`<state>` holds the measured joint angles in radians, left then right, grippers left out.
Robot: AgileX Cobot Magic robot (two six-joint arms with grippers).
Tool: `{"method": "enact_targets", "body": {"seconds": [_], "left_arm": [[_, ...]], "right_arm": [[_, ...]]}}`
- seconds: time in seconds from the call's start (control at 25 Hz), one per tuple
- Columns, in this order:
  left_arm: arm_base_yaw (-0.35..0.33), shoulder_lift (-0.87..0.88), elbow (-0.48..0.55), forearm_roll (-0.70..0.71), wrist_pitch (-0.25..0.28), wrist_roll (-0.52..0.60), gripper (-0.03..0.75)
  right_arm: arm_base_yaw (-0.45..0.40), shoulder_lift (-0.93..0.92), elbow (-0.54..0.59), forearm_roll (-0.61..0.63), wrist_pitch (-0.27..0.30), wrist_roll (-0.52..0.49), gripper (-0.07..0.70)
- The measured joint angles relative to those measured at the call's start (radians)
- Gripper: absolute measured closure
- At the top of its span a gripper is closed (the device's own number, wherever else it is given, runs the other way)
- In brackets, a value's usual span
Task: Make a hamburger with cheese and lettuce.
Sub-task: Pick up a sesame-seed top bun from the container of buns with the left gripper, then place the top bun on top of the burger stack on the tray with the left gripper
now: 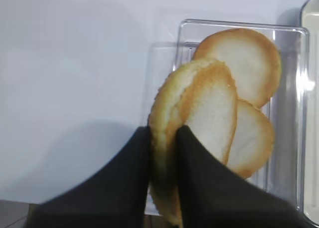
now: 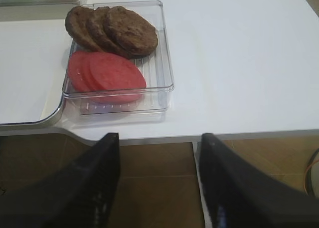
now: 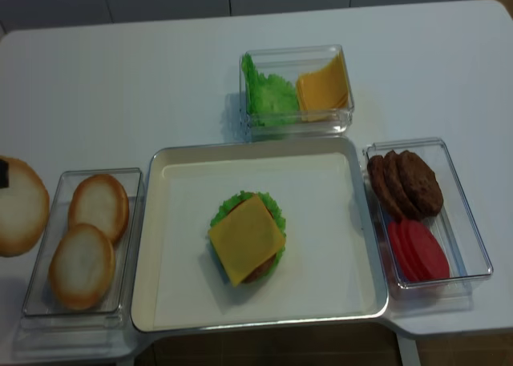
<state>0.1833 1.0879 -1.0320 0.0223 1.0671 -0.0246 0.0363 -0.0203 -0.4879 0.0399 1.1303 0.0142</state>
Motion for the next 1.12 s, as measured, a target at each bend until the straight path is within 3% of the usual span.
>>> {"method": "enact_targets", "body": {"seconds": [0.2, 0.44, 0.84, 1.12], "left_arm": [[-0.106, -0.001, -0.044, 0.009, 0.043, 0.0, 0.605], [-0.293, -0.002, -0.064, 0.044, 0.071, -0.032, 0.605], [-0.736, 0.075, -0.064, 0.34, 0.073, -0.329, 0.605], [-1.0, 0.215, -0.067, 0.569, 0.057, -0.501, 0.608]], "right_arm": [[0.0, 0.0, 0.0, 0.0, 0.0, 0.0, 0.25], [0.0, 0.0, 0.0, 0.0, 0.0, 0.0, 0.251], [0.0, 0.0, 0.0, 0.0, 0.0, 0.0, 0.259], [0.0, 0.0, 0.0, 0.0, 0.0, 0.0, 0.271]]}}
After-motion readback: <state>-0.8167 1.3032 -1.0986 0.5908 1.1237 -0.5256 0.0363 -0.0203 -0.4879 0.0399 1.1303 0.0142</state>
